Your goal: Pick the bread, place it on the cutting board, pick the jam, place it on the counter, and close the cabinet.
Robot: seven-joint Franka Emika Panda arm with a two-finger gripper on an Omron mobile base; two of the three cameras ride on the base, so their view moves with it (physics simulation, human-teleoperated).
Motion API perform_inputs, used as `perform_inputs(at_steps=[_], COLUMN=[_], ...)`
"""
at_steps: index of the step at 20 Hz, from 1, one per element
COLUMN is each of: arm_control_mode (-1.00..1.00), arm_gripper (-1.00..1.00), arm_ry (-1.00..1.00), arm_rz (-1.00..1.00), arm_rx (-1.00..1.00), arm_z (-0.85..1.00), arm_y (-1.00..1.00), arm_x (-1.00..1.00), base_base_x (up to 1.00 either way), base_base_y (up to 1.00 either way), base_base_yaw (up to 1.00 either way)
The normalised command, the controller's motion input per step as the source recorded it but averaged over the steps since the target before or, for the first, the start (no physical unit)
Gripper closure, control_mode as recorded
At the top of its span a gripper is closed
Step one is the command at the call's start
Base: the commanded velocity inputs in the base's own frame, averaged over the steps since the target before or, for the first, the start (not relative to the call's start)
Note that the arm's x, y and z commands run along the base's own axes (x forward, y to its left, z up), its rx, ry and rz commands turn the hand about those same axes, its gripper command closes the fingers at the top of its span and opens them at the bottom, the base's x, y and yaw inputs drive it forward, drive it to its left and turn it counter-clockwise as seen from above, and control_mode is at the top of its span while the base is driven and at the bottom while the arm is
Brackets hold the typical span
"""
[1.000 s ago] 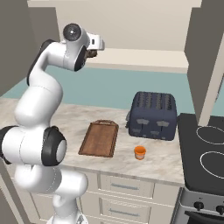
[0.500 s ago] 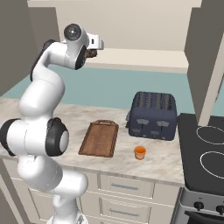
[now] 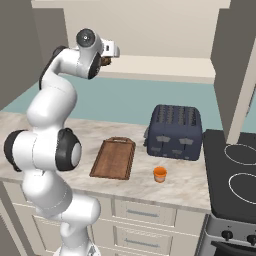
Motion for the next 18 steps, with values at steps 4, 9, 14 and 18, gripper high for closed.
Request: perform_inputs(at_steps=[4, 9, 14, 18], arm_control_mode=[-1.00, -1.00, -1.00, -1.00], arm_gripper=[-1.00, -1.00, -1.00, -1.00], arm_ry=[0.00, 0.00, 0.00, 0.00], arm_rz=[0.00, 0.00, 0.00, 0.00], arm_rx=[0.00, 0.00, 0.00, 0.00], arm_z=[-0.11, -0.09, -0.09, -0.09], arm_y=[0.01, 0.00, 0.00, 0.02], arm_x=[0.22, 0.22, 0.25, 0.28], base_base_x=[0.00, 0.00, 0.00, 0.00], base_base_y=[0.00, 0.00, 0.00, 0.00], base_base_yaw=[0.00, 0.00, 0.00, 0.00])
